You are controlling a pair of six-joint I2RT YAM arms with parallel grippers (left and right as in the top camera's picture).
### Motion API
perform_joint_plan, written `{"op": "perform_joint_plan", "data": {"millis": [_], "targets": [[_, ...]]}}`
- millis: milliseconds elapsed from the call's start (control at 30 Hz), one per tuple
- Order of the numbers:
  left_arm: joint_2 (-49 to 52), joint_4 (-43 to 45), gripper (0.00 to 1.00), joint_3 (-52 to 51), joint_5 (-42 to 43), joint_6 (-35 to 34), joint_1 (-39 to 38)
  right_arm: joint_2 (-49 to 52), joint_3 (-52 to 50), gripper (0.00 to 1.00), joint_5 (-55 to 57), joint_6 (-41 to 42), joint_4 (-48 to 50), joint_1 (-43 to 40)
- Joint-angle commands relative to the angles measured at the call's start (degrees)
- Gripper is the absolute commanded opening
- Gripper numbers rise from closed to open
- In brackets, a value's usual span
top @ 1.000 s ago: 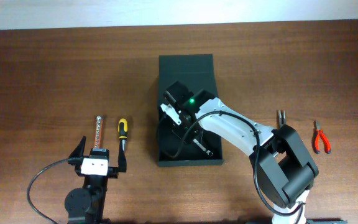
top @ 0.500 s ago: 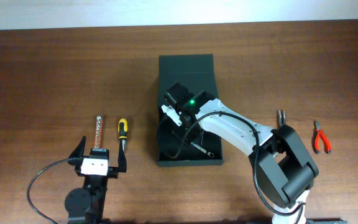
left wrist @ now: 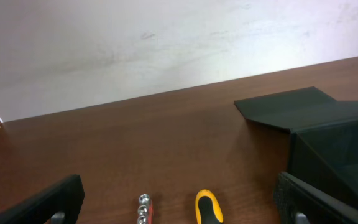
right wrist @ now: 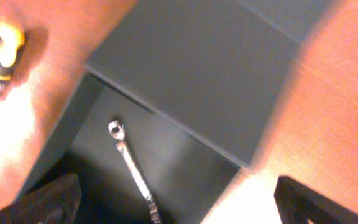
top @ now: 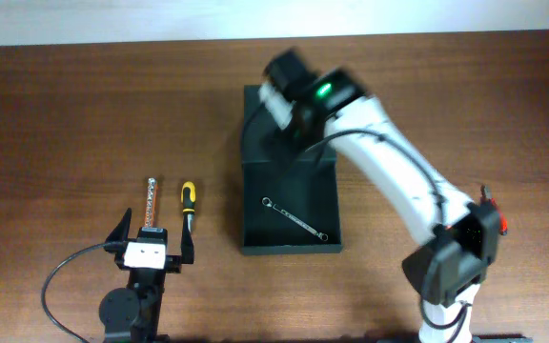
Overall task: Pack container
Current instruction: 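Open the right gripper to drop the wrench into the box, then move the right gripper back over the orange-black needle-nose pliers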
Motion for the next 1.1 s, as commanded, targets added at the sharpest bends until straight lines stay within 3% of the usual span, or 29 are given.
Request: {"op": "perform_joint_plan", "data": {"millis": [0,167,300,400,567,733,900,1067], "targets": [[-0.4,-0.3,0.99,-0.2,-0.2,0.7,0.2,-0.9,14.1,0.99,5.9,5.7,-7.7,-5.5],[-0.4,-0.3,0.99,-0.2,-0.2,0.7,0.2,-2.0,30.6,0.99,9.3,5.9,-19.8,-15.5],[-0.4,-0.3,0.99,-0.2,-0.2,0.7,0.2,-7.8,28.6,0.99,8.5,7.3,-19.8,-19.9],[-0.4,-0.3,0.99,-0.2,-0.2,0.7,0.2,-17.4,18.0,0.99,8.6,7.3,-19.8,-21.4],[-0.4,-0.3,0.99,-0.2,-0.2,0.7,0.2,-36.4,-9.6,0.99,13.2,11.1,-19.8,-21.7],[-0.4,-0.3,0.99,-0.2,-0.2,0.7,0.2,-46.9,-30.4,0.99,15.7,11.4,-16.3,-21.7],[-0.4,-0.3,0.99,-0.2,-0.2,0.7,0.2,-44.7,-44.1,0.99,8.4,11.4,-6.8,-21.7],[-0.4,-0.3,0.99,-0.2,-0.2,0.7,0.2,-36.0,-48.9,0.99,6.8,11.4,-0.8,-21.7]]}}
